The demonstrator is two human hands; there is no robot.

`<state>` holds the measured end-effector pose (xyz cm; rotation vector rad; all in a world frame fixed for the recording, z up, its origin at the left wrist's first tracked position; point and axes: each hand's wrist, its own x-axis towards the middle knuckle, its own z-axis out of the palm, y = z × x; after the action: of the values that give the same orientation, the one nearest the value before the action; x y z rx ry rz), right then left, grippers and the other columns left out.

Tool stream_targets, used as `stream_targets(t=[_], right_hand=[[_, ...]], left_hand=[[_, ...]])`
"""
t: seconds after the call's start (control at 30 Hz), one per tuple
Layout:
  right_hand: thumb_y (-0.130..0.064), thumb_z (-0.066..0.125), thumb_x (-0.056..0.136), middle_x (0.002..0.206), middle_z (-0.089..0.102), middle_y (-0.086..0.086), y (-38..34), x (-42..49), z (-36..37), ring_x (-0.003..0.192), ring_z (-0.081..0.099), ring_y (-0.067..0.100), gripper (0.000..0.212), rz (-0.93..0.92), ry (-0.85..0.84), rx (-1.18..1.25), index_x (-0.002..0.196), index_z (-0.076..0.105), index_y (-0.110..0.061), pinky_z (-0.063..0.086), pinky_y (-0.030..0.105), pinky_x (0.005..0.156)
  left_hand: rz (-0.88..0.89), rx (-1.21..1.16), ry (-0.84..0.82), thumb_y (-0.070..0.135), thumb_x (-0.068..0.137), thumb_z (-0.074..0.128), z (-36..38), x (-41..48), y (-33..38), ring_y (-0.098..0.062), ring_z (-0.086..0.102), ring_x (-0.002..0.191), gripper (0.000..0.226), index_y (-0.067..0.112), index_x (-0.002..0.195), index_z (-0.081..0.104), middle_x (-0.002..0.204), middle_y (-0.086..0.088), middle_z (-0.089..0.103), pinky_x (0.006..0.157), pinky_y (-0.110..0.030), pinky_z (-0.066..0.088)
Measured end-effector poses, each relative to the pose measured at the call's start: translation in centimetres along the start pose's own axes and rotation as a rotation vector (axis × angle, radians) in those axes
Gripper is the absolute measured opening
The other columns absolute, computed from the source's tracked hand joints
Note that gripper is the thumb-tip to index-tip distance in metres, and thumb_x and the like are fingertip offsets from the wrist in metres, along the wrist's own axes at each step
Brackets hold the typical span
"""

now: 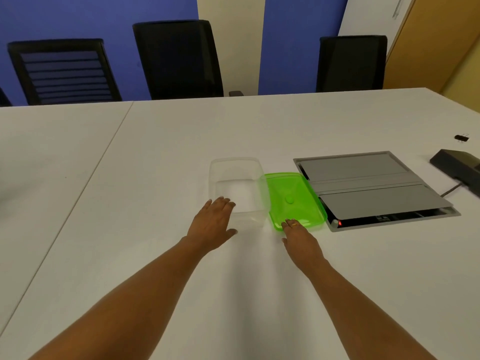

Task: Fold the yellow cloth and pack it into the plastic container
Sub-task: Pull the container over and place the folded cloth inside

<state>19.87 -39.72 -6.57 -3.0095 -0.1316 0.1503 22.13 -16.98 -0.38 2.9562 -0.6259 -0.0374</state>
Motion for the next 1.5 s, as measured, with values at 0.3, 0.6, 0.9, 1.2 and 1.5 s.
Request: stream_targets(t=[0.3, 0.6, 0.9, 1.2, 1.5], right_hand=[[0.006, 0.079, 0.057, 0.073, 0.069, 0.013, 0.4, 0.9, -0.1, 0.068, 0.067, 0.022, 0.023, -0.060, 0.198, -0.162, 0.075, 0.068, -0.003, 0.052, 0.021, 0.053], [0.004, 0.088, 0.010, 0.037, 0.054, 0.002, -1.1, 0.1, -2.0, 0.032, 0.054, 0.014, 0.046, -0.116, 0.157, -0.180, 0.040, 0.057, -0.013, 0.033, 0.015, 0.026], [0.000, 0.083, 0.000, 0.031, 0.047, 0.001, -1.7, -4.3, -3.3, 0.026, 0.047, 0.010, 0.048, -0.130, 0.249, -0.203, 0.032, 0.050, -0.014, 0.027, 0.013, 0.025], [-0.004, 0.083, 0.001, 0.032, 0.047, 0.002, -3.2, -15.5, -3.4, 0.027, 0.046, 0.010, 0.046, -0.219, 0.264, -0.225, 0.033, 0.051, -0.014, 0.028, 0.018, 0.026], [-0.009, 0.084, 0.000, 0.031, 0.048, 0.002, -4.1, -28.9, -3.2, 0.027, 0.048, 0.008, 0.045, -0.244, 0.199, -0.279, 0.031, 0.052, -0.011, 0.029, 0.017, 0.026]], left_hand=[[-0.031, 0.126, 0.020, 0.012, 0.087, 0.050, 1.6, 2.7, 0.8, -0.028, 0.063, 0.087, 0.028, 0.014, 0.115, 0.053, 0.102, -0.007, 0.068, 0.064, -0.032, 0.041], [0.003, 0.197, 0.112, -0.002, 0.066, 0.066, 0.4, 1.5, 0.8, -0.021, 0.034, 0.046, 0.015, 0.011, 0.071, 0.066, 0.049, -0.004, 0.052, 0.043, -0.018, 0.005], [-0.013, 0.245, 0.168, 0.006, 0.027, 0.086, -2.1, -4.2, 1.8, -0.014, 0.016, 0.031, 0.036, 0.019, 0.041, 0.055, 0.026, 0.002, 0.044, 0.039, -0.013, 0.002], [-0.049, 0.204, 0.162, 0.014, 0.027, 0.088, -4.3, -15.2, 4.1, -0.009, 0.041, 0.021, 0.036, 0.024, 0.042, 0.057, 0.028, 0.006, 0.048, 0.047, -0.012, -0.010], [0.004, 0.216, 0.151, 0.021, 0.025, 0.090, -4.7, -28.6, 6.9, -0.011, 0.046, 0.025, 0.037, 0.023, 0.044, 0.058, 0.031, 0.007, 0.050, 0.040, -0.013, 0.011]])
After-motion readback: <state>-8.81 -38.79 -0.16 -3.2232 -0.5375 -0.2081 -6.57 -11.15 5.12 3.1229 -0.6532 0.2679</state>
